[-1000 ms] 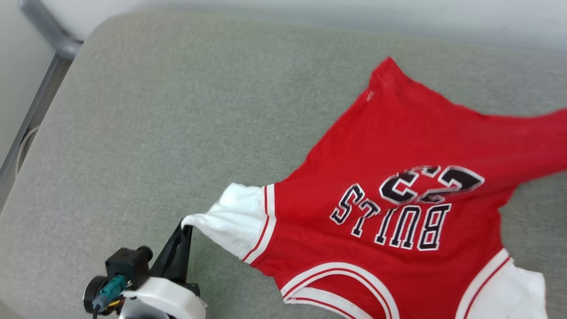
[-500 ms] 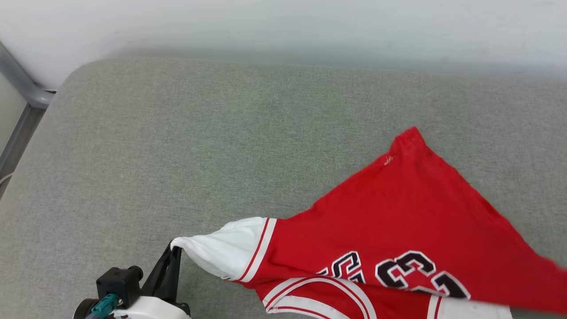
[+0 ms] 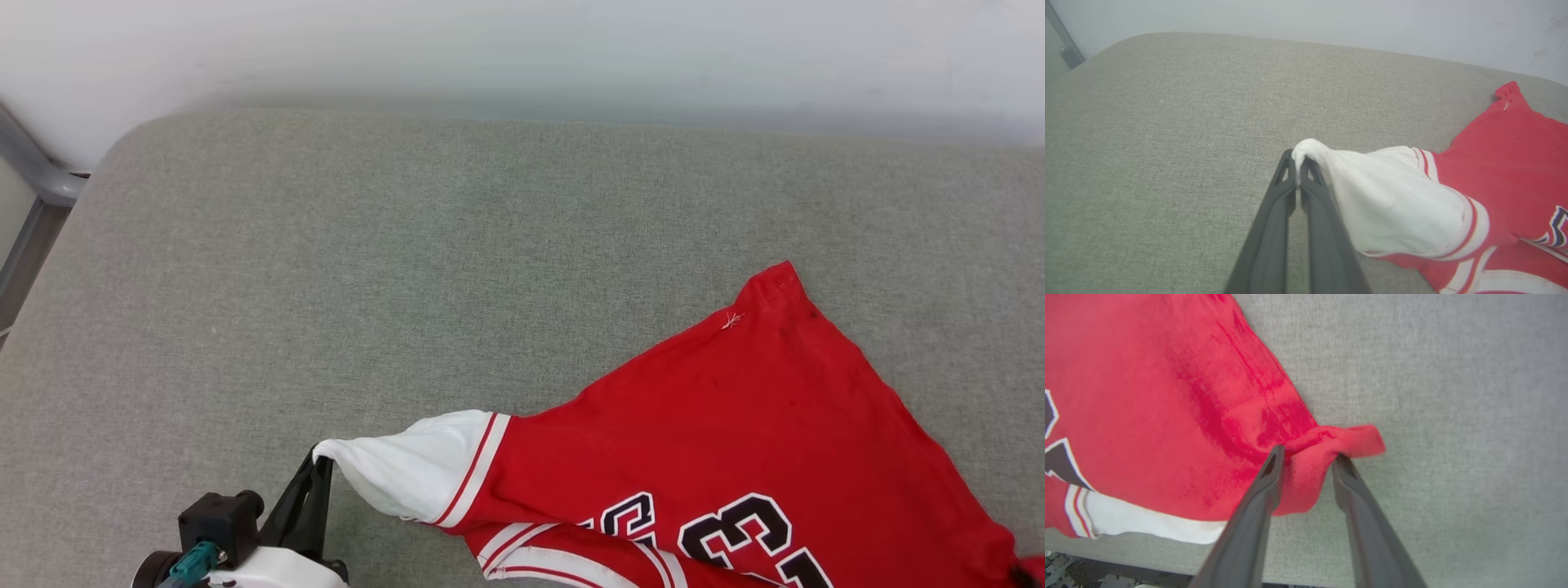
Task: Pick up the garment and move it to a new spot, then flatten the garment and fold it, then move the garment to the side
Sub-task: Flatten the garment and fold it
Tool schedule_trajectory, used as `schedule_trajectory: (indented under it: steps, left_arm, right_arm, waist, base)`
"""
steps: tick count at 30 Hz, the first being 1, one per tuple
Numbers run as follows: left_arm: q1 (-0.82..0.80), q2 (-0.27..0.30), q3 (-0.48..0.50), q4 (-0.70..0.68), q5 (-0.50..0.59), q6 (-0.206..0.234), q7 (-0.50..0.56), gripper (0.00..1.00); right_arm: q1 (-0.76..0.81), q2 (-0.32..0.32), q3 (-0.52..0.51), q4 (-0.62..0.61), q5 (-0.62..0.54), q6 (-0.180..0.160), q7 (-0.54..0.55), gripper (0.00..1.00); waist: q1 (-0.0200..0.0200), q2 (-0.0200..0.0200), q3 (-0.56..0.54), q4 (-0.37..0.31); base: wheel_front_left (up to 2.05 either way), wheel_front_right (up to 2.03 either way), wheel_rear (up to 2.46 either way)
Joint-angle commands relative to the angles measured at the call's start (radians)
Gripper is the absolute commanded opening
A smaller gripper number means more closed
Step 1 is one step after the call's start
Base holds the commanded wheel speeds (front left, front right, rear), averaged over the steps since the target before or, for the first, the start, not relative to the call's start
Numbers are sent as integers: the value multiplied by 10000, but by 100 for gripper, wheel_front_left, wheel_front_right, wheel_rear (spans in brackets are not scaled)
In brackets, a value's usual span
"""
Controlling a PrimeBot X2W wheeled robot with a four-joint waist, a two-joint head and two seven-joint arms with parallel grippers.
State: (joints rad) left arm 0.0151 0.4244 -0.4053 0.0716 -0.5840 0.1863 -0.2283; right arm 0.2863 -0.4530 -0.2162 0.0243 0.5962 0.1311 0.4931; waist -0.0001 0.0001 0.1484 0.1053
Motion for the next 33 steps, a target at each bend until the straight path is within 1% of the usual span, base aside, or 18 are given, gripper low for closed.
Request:
schedule_trajectory:
  steps: [1,5,8,10,14,17,20,24,26,30,33]
  left_arm:
    - [-15,24,-1,-48,70,56,14,0]
    - [9,68,-33,-220,116,120,65,0]
    - [-123,83,-79,-378,173,146,103,0]
    - [-243,86,-114,-475,203,141,105,0]
    - [-496,42,-193,-618,280,111,114,0]
    - [-735,-34,-262,-680,350,78,114,0]
    - [-966,-107,-356,-726,414,9,117,0]
    - [-1261,-246,-499,-712,493,-34,72,0]
    - [-1429,-358,-577,-695,538,-84,51,0]
    - [-1703,-492,-662,-626,574,-171,9,0]
    - [-1847,-597,-696,-583,588,-189,-45,0]
  right_arm:
    - [-258,-188,-6,-175,1,-8,-124,100]
    - [-1053,-696,-44,-940,-13,-8,-452,100]
    - [-1885,-1205,4,-1563,-162,-8,-469,100]
    - [-2553,-1557,215,-1874,-220,-8,-300,100]
    - [-4140,-2393,1071,-2203,-210,-9,330,100]
    - [-5342,-2766,2113,-2165,-45,-8,1128,100]
    - [-6600,-3186,3362,-1864,109,-9,2169,100]
    - [-8002,-3353,4927,-1126,192,-9,3410,100]
    - [-8645,-3474,5601,-692,186,-9,3854,100]
    - [-9697,-3344,6650,300,155,-8,4294,100]
    - [-10284,-3135,7146,1181,-1,-8,4172,100]
  waist:
    - [1,-1,-31,1]
    - [1,-1,8,23]
    - [1,-1,195,118]
    - [1,-1,346,221]
    - [1,-1,692,451]
    - [1,-1,975,649]
    - [1,-1,1240,847]
    - [1,-1,1581,1126]
    - [1,-1,1769,1269]
    - [1,-1,2157,1506]
    - [1,-1,2407,1620]
  base:
    - [0,0,0]
    - [0,0,0]
    - [0,0,0]
    - [0,0,0]
    - [0,0,0]
    - [0,0,0]
    - [0,0,0]
    - [0,0,0]
    - [0,0,0]
    - [0,0,0]
    - [0,0,0]
